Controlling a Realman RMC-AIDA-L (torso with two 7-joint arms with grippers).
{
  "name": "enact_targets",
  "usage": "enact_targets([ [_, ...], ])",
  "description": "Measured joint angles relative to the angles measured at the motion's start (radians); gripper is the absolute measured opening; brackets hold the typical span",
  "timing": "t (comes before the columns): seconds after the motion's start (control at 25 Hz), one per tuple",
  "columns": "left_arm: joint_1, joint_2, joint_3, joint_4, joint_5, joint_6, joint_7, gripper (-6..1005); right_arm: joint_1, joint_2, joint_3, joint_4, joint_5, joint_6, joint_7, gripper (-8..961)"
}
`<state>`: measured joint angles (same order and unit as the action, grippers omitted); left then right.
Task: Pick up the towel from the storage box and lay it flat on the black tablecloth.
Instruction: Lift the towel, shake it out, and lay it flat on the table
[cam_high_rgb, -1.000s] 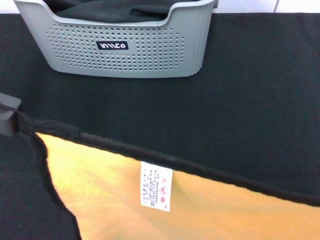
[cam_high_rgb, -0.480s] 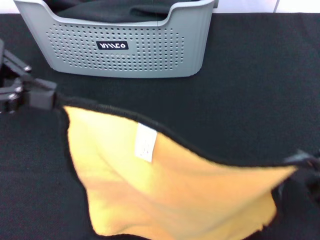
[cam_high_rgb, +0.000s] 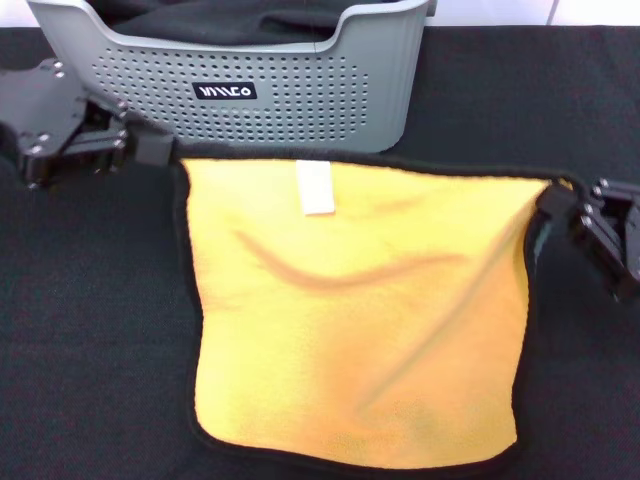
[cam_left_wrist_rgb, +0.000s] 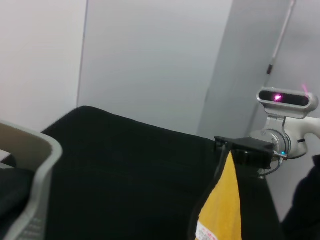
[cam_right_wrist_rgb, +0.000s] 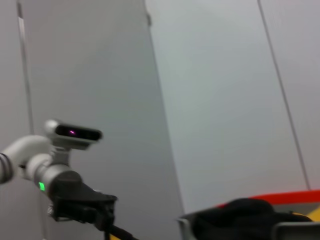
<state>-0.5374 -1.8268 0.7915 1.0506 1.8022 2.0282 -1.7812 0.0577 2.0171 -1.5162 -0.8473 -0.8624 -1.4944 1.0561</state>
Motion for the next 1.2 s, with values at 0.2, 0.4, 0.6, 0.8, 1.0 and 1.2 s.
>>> enact_targets([
  [0.2,-0.027,-0.036,-0.021,-0.008,0.079,-0.112,0.014,19,0.085,-0.004,0.004,0.052,0.002,0.125,0.014,32],
  [0.4,-0.049,-0.085,-0.018,-0.010,0.192,-0.221,0.044,20,0.220,-0.009,-0.003,0.166,0.002,0.248,0.053,32],
  [0.6,-0.068,-0.148,-0.017,-0.006,0.321,-0.312,0.082,20,0.359,-0.009,-0.002,0.300,-0.005,0.327,0.070,31],
  [0.8,-0.071,-0.199,-0.017,-0.005,0.405,-0.427,0.113,20,0.428,-0.005,-0.005,0.349,-0.011,0.418,0.084,32],
  [1.0,-0.072,-0.230,-0.003,-0.005,0.449,-0.539,0.118,19,0.455,-0.007,-0.020,0.368,-0.043,0.518,0.127,32],
  [1.2,-0.069,-0.238,0.076,-0.013,0.465,-0.635,0.111,20,0.457,-0.010,-0.020,0.377,-0.053,0.547,0.138,31],
])
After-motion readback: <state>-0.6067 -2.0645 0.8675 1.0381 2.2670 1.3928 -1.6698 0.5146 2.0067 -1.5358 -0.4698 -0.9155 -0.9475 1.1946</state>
